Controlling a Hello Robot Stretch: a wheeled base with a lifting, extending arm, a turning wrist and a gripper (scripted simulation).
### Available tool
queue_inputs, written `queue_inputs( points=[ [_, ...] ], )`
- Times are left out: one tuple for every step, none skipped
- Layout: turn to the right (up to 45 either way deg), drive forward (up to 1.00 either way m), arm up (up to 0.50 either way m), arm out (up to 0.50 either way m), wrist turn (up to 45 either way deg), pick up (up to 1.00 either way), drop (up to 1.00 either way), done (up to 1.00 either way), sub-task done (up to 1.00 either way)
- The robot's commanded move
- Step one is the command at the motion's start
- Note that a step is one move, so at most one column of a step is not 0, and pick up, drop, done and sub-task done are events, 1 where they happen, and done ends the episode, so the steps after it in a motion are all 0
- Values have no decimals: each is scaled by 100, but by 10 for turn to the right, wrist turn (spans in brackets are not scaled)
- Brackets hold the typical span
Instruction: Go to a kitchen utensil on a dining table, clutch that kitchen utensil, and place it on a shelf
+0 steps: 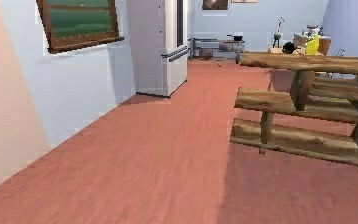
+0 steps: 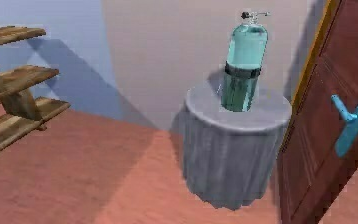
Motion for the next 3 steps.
queue_inputs(
  points=[
    [0,100,0,0,0,0,0,0,0],
    [30,0,0,0,0,0,0,0,0],
    [0,90,0,0,0,0,0,0,0]
  ],
)
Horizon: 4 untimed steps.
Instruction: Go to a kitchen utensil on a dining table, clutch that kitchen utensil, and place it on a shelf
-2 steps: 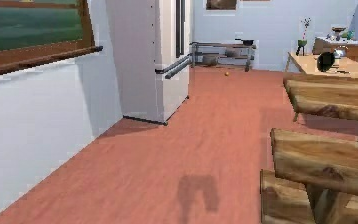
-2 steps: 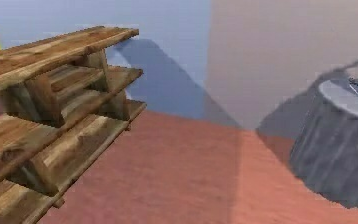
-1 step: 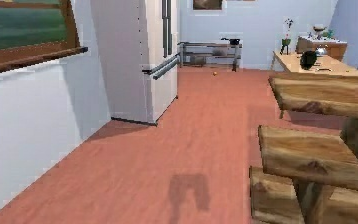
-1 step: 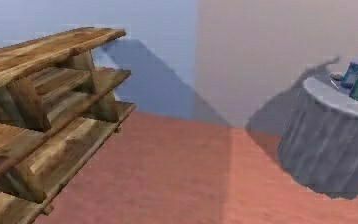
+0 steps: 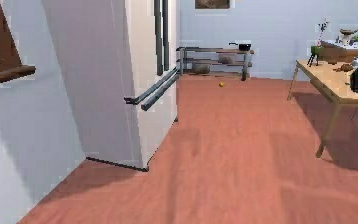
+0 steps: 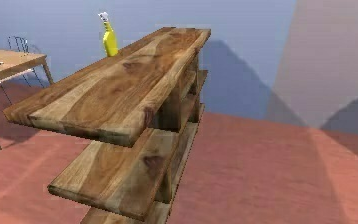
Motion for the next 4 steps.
queue_inputs(
  points=[
    [150,0,0,0,0,0,0,0,0],
    [0,95,0,0,0,0,0,0,0],
    [450,0,0,0,0,0,0,0,0],
    [30,0,0,0,0,0,0,0,0]
  ],
)
